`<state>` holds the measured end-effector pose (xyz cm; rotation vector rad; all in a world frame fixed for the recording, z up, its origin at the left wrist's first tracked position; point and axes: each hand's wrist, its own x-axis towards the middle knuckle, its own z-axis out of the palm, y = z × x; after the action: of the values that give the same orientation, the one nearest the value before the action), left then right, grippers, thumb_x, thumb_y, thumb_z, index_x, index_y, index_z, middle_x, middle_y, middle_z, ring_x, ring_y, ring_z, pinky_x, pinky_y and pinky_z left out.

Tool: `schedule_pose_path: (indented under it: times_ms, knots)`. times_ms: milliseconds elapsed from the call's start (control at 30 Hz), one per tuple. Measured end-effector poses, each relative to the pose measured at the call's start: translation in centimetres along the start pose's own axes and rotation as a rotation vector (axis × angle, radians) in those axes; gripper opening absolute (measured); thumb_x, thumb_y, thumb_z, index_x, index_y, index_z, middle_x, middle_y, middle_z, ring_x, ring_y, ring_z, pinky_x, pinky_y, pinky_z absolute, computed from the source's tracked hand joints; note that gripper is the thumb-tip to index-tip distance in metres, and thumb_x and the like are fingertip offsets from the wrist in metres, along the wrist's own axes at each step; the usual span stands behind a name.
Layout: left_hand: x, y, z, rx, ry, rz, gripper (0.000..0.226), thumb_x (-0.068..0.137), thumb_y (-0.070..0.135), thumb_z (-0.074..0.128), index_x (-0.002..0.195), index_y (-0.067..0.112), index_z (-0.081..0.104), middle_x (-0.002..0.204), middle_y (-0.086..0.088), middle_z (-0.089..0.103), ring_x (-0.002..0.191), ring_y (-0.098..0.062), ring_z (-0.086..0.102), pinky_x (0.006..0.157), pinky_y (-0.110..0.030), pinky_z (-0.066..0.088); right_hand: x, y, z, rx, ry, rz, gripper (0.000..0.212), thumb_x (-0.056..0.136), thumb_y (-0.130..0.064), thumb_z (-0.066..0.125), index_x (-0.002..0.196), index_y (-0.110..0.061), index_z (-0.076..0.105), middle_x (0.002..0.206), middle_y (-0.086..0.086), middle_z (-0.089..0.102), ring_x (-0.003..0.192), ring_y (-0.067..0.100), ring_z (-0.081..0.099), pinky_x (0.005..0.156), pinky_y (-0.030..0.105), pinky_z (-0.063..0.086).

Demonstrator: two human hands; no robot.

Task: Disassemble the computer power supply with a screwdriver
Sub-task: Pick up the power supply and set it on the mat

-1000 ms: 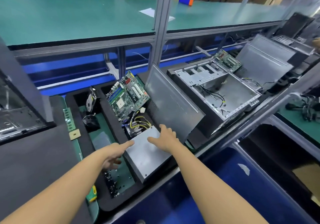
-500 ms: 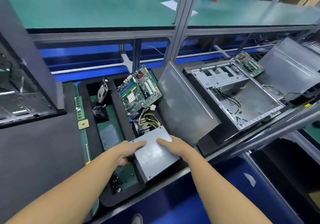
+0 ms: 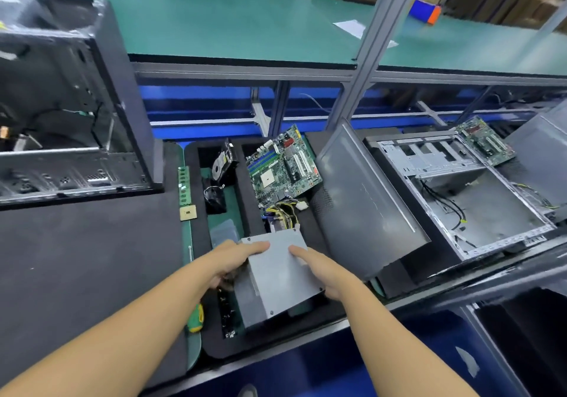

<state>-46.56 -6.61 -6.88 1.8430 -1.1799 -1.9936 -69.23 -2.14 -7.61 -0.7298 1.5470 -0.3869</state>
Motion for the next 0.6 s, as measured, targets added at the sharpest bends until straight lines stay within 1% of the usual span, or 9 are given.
schedule_pose_path:
  times_ms: [67, 133, 200, 267, 333, 367, 467, 533, 600]
  knots:
    - [-1.0, 0.4, -1.1, 0.008, 0.060, 0.014, 0.058, 0.070, 0.061, 0.079, 0.096, 0.011, 0.064, 0.078, -0.007, 0.059, 0.068, -0.025, 0.058, 0.065, -0.038, 0.056, 0.3, -0.7, 0.8, 0.035, -0.033, -0.003, 0.055, 0.078, -0.067, 0.064, 0.124, -0.036, 0.062, 0.113, -0.011, 0.073, 0.105, 0.013, 0.070, 0.098, 0.039, 0.050]
    - [-2.0, 0.5, -2.7, -0.017, 0.098, 0.019, 0.061, 0.071, 0.060, 0.078, 0.103, 0.011, 0.064, 0.079, -0.005, 0.061, 0.067, -0.024, 0.061, 0.056, -0.032, 0.055, 0.5, -1.6, 2.1, 0.057, -0.066, -0.011, 0.053, 0.082, -0.063, 0.064, 0.124, -0.030, 0.063, 0.114, -0.006, 0.073, 0.105, 0.016, 0.070, 0.100, 0.041, 0.050]
    - [-3.1, 0.3, -4.8, -0.046, 0.117, 0.021, 0.069, 0.072, 0.064, 0.075, 0.113, 0.010, 0.061, 0.088, -0.007, 0.065, 0.071, -0.026, 0.063, 0.054, -0.029, 0.049, 0.7, -3.0, 3.7, 0.038, -0.096, -0.029, 0.051, 0.084, -0.060, 0.064, 0.122, -0.026, 0.065, 0.112, -0.004, 0.074, 0.104, 0.018, 0.071, 0.100, 0.041, 0.051]
    - [-4.3, -0.2, -7.4, -0.094, 0.158, 0.015, 0.071, 0.073, 0.069, 0.071, 0.117, 0.015, 0.060, 0.102, -0.009, 0.067, 0.081, -0.029, 0.066, 0.054, -0.029, 0.048, 0.5, -5.0, 5.6, -0.001, -0.135, -0.025, 0.052, 0.083, -0.060, 0.066, 0.122, -0.026, 0.065, 0.109, -0.002, 0.075, 0.100, 0.018, 0.072, 0.087, 0.035, 0.057]
    - [-5.4, -1.0, -10.4, -0.137, 0.190, 0.000, 0.065, 0.074, 0.072, 0.067, 0.114, 0.020, 0.060, 0.101, -0.010, 0.064, 0.083, -0.029, 0.065, 0.049, -0.029, 0.050, 0.6, -7.0, 7.6, -0.022, -0.179, -0.002, 0.052, 0.083, -0.056, 0.069, 0.123, -0.023, 0.065, 0.107, 0.001, 0.076, 0.095, 0.019, 0.074, 0.072, 0.031, 0.058]
    - [-5.9, -1.6, -12.0, -0.159, 0.191, -0.014, 0.063, 0.074, 0.073, 0.066, 0.110, 0.022, 0.061, 0.097, -0.010, 0.062, 0.082, -0.029, 0.063, 0.048, -0.029, 0.050, 0.6, -7.9, 8.7, -0.030, -0.202, 0.009, 0.052, 0.083, -0.054, 0.070, 0.123, -0.020, 0.065, 0.107, 0.003, 0.076, 0.092, 0.020, 0.074, 0.068, 0.030, 0.058]
    - [-7.5, -3.7, -16.6, -0.261, 0.183, -0.059, 0.062, 0.068, 0.074, 0.068, 0.103, 0.022, 0.064, 0.093, -0.009, 0.062, 0.084, -0.027, 0.064, 0.060, -0.034, 0.056, 0.5, -10.6, 12.9, -0.089, -0.310, 0.036, 0.049, 0.087, -0.049, 0.067, 0.123, -0.017, 0.066, 0.109, 0.005, 0.075, 0.091, 0.019, 0.073, 0.073, 0.029, 0.057]
    - [-8.2, -5.3, -19.8, -0.325, 0.204, -0.089, 0.067, 0.056, 0.074, 0.071, 0.095, 0.020, 0.065, 0.088, -0.008, 0.065, 0.082, -0.026, 0.064, 0.069, -0.034, 0.054, 0.3, -12.2, 16.2, -0.131, -0.359, 0.059, 0.039, 0.092, -0.047, 0.061, 0.117, -0.017, 0.066, 0.102, 0.001, 0.076, 0.086, 0.017, 0.073, 0.075, 0.028, 0.055]
    - [-8.8, -6.9, -22.8, -0.371, 0.220, -0.116, 0.065, 0.053, 0.074, 0.070, 0.086, 0.018, 0.064, 0.075, -0.006, 0.064, 0.076, -0.027, 0.062, 0.068, -0.031, 0.051, 0.2, -13.5, 19.7, -0.173, -0.402, 0.073, 0.030, 0.095, -0.046, 0.056, 0.108, -0.020, 0.065, 0.095, 0.001, 0.075, 0.081, 0.018, 0.070, 0.078, 0.031, 0.053]
